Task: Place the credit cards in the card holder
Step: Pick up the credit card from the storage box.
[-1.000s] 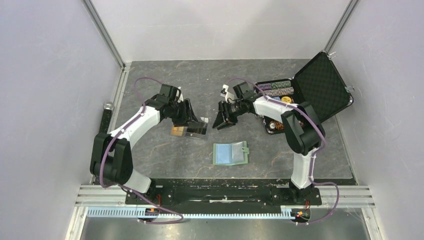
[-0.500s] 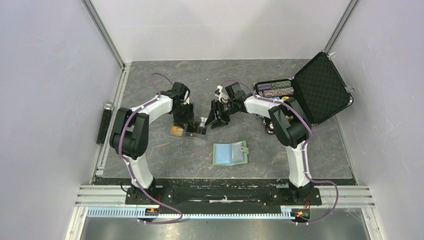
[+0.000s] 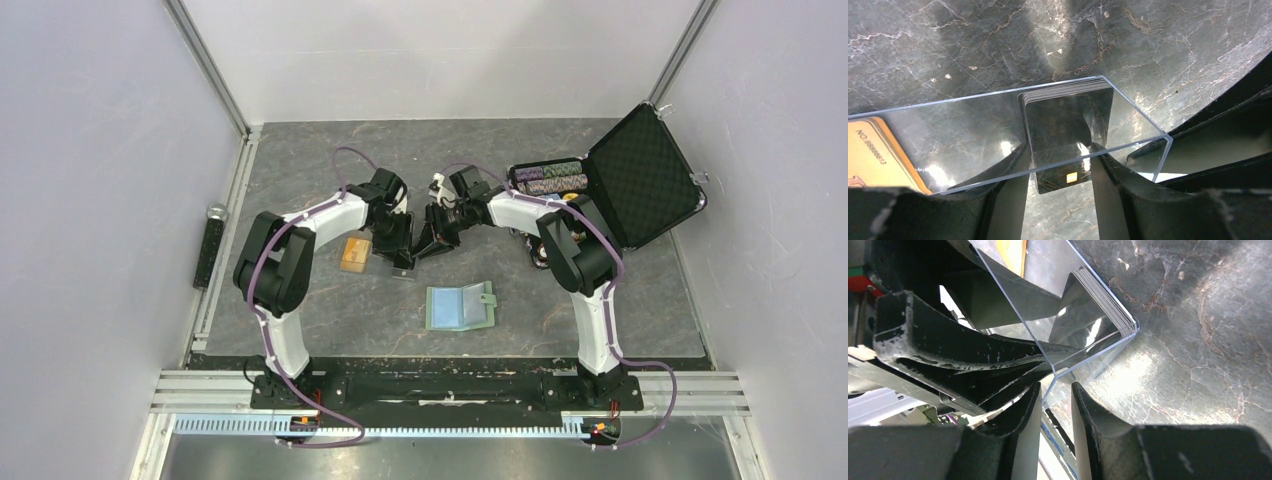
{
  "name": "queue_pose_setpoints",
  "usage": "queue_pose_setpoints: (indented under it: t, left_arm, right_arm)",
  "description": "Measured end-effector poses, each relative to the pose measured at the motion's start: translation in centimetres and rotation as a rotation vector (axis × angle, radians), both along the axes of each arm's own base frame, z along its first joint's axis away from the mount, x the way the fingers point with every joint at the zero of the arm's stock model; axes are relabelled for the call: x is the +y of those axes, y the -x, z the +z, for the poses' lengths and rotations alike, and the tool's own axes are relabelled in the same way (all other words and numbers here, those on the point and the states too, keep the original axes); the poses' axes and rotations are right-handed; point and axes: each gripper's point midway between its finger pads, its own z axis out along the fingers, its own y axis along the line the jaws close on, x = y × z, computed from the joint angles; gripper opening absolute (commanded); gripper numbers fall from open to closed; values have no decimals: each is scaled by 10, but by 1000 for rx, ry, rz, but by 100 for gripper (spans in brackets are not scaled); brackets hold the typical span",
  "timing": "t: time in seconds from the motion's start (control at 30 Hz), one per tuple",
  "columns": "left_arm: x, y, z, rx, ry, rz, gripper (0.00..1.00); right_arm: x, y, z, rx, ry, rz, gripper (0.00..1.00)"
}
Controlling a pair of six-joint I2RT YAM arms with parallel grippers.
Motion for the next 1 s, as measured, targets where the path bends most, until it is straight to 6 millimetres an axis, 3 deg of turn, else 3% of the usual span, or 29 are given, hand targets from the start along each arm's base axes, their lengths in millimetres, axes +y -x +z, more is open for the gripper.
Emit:
queue_pose_setpoints:
  t: [0.2,0.5,0.7,0.87,1.0]
  left_arm:
    - [2,-1,-1,-1,-7,5,43]
    - [9,2,5,5,-91,-4,38]
    - [9,5,2,15,-168,-25,37]
    - [9,7,5,10,-217,-41,44]
    - [10,10,5,11,-249,-78,29]
  right_arm:
    - [-1,0,1,9,-2,-3,23]
    - [0,0,1,5,-6,-2,21]
    - [0,0,2,6,-8,0,20]
    - [1,0,2,6,-10,0,20]
    - [1,0,2,4,-11,1,21]
